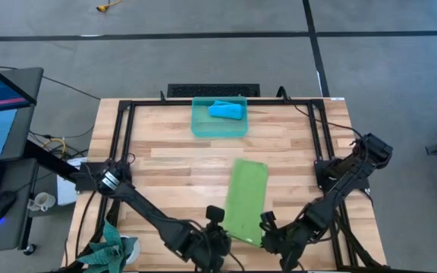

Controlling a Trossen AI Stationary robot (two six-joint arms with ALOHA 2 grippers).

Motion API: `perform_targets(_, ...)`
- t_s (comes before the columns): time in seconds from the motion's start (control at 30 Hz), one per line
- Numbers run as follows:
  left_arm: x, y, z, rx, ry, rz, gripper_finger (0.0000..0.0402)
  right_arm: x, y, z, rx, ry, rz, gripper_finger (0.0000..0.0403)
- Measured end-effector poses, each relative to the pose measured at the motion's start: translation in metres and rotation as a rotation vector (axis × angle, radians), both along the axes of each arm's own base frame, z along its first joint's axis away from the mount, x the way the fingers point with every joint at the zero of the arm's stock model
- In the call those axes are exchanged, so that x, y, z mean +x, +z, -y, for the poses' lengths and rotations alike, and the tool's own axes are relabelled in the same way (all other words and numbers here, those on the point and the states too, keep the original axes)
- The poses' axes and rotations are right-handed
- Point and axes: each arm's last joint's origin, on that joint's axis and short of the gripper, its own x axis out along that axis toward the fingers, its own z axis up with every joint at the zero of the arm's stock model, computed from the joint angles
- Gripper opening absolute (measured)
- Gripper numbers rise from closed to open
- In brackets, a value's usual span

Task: Roll microfiber towels into tight, uniform cylinder then place into a basket
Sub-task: Roll the green microfiber cloth

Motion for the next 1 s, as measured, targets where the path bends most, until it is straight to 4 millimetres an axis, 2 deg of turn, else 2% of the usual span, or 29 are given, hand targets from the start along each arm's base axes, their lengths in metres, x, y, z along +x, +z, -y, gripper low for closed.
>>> perform_targets(0.2, -0.006, 0.021, 0.003, 0.073, 0.003, 0.027, 0.0, 0.002, 0.015, -0.002, -0.037, -0.02, 0.007, 0.0006)
perform_targets(0.37, -0.002, 0.025, -0.01, 0.179, 0.034, 0.034, 0.0, -0.001, 0.014, 0.011, -0.192, -0.144, -0.036, 0.0007)
perform_targets(0.67, 0.023, 0.013, -0.069, 0.291, 0.196, -0.027, 0.0, -0.004, 0.007, 0.05, -0.427, -0.437, -0.131, 0.0007)
perform_targets(0.87, 0.044, -0.003, -0.109, 0.279, 0.24, -0.07, 0.0, -0.004, -0.011, 0.07, -0.457, -0.549, -0.19, 0.0007)
perform_targets(1.0, 0.053, -0.015, -0.128, 0.283, 0.257, -0.07, 0.0, -0.005, -0.022, 0.083, -0.462, -0.631, -0.218, 0.0007)
